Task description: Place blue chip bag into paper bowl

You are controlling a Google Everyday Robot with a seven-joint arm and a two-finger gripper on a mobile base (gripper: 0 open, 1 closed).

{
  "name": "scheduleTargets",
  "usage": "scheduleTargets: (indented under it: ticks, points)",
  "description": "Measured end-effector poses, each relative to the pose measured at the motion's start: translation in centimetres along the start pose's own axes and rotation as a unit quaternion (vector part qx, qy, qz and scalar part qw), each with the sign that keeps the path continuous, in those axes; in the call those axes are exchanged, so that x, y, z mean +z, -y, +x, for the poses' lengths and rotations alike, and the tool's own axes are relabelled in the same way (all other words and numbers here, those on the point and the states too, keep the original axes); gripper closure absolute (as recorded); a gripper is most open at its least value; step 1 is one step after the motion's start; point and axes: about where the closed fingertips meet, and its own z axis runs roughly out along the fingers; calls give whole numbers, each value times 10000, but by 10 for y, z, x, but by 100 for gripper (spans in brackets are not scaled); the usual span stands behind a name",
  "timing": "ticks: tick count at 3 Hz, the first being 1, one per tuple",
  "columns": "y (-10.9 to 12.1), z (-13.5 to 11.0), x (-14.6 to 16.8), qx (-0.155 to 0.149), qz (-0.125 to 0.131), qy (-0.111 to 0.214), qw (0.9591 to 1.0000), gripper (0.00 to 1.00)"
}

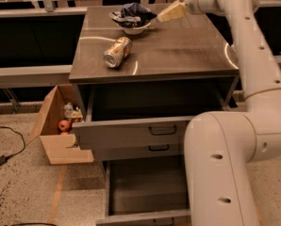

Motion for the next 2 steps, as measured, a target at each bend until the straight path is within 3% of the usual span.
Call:
scheduleTargets:
  ticks: [1, 2]
  points:
    - [61, 38, -49, 216, 754, -457, 9959, 0]
    - [60, 40, -47, 281, 759, -479, 9956, 0]
